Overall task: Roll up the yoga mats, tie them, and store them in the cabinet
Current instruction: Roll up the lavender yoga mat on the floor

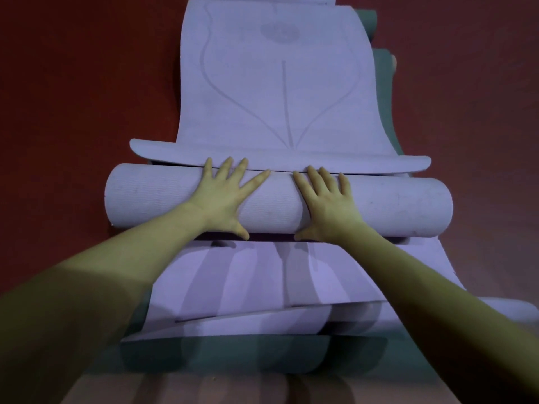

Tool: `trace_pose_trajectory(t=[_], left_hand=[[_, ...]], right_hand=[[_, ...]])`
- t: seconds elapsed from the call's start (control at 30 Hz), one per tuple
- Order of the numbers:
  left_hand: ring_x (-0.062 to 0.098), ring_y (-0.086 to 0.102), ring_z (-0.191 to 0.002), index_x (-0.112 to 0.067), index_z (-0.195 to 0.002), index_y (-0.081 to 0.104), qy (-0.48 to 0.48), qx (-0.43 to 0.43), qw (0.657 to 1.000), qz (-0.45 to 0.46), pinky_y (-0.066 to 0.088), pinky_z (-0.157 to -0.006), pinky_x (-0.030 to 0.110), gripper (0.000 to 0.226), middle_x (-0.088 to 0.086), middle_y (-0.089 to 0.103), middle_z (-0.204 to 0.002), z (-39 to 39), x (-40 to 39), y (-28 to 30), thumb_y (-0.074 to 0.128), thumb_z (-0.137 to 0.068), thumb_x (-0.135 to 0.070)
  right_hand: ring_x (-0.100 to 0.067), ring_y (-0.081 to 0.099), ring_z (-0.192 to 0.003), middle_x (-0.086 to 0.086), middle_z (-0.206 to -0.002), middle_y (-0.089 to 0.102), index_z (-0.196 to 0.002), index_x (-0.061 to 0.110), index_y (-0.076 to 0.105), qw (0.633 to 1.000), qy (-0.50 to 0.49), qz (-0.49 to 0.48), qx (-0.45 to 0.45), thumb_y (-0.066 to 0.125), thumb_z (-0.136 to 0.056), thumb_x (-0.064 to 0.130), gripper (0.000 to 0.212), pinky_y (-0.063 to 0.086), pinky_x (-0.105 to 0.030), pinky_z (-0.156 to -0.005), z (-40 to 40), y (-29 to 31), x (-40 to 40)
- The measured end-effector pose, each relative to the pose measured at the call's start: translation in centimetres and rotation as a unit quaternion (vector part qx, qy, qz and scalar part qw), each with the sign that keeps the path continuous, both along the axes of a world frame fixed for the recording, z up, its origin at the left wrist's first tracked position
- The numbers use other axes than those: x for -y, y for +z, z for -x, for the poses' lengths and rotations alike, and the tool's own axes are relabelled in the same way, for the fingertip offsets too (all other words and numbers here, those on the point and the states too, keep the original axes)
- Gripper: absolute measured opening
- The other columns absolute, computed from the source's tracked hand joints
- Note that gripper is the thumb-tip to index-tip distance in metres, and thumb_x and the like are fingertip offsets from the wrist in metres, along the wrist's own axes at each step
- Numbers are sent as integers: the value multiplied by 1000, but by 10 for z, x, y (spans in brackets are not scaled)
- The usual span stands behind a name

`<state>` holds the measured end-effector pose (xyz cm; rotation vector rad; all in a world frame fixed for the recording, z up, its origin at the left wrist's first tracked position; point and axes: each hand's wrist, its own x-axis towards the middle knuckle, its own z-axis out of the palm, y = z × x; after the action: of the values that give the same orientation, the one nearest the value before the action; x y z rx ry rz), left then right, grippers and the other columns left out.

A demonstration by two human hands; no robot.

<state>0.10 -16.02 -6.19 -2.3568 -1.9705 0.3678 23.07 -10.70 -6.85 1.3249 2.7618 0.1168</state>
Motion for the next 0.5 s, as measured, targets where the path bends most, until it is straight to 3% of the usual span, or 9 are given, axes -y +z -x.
trace_pose_trajectory(t=[0.1, 0.23, 0.5], left_hand=[[36, 8, -144, -37, -148, -15, 12, 13, 1000, 24, 12, -111, 59, 127, 13, 1, -158, -3, -4, 7, 67, -59, -74], [35, 13, -143, -35, -150, -8, 11, 14, 1000, 18, 15, -111, 55, 120, 12, 8, -157, -7, 4, 10, 67, -64, -71], [32, 18, -141, -34, -151, -6, -23, 22, 999, 43, 20, -112, 47, 118, 11, 12, -157, -14, 35, 15, 65, -64, -73]], right_hand=[[-37, 32, -137, -16, -148, 36, -148, 14, 31, 1000, 5, -7, -20, 86, -45, 56, 124, 20, -60, -108, 1, 1, -3], [-38, 58, -110, -17, -122, 59, -129, 6, 55, 994, 24, -65, -88, 90, -23, 49, 119, 39, -59, -93, -1, -8, 0], [-34, 62, -96, -11, -115, 64, -123, 8, 59, 992, 38, -63, -106, 86, -24, 57, 114, 45, -46, -83, -20, 0, 35]])
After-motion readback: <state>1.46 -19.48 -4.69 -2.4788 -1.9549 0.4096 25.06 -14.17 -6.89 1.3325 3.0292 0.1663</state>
